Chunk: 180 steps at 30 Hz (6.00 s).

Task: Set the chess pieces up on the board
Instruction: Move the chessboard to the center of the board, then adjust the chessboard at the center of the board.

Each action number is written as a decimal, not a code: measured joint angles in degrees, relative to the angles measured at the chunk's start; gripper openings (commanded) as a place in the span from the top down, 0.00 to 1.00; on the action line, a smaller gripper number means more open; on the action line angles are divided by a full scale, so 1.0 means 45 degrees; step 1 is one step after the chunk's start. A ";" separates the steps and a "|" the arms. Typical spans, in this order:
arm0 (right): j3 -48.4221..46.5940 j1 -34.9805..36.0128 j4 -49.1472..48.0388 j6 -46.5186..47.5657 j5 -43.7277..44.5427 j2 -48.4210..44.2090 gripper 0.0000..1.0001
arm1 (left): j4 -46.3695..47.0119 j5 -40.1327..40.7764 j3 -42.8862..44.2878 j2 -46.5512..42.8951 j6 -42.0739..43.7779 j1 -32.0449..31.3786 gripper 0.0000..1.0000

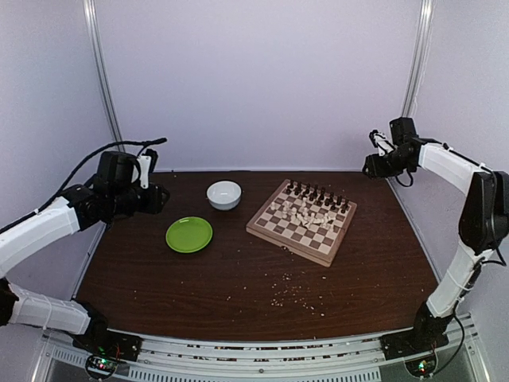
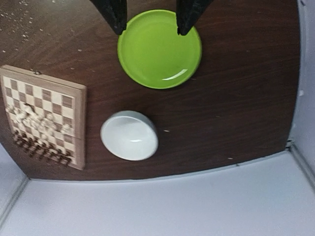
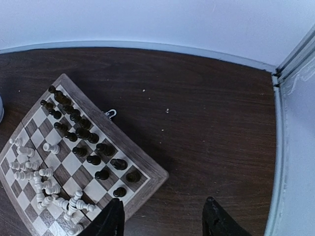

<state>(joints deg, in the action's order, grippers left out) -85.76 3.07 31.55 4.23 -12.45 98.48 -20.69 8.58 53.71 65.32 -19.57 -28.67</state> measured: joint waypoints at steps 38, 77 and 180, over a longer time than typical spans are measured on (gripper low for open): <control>-0.7757 -0.0335 0.5391 -0.1831 -0.1428 0.8816 0.99 | 0.2244 -0.0947 0.5265 1.0676 -0.6829 -0.2890 0.62; -0.2861 -0.0466 0.4619 -0.0355 -0.2040 0.6373 0.94 | 0.2851 -0.2521 1.1540 1.6281 -0.6713 -0.1957 0.54; 0.4308 0.0821 0.5571 0.2166 -0.5532 -0.0704 0.66 | -0.0321 -0.2220 0.5280 0.7776 -0.0860 -0.4852 0.56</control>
<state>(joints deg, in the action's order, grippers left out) -66.37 6.76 56.62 13.98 -37.34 95.31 -22.13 -1.41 77.47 100.31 -23.44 -50.50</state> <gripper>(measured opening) 0.305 0.377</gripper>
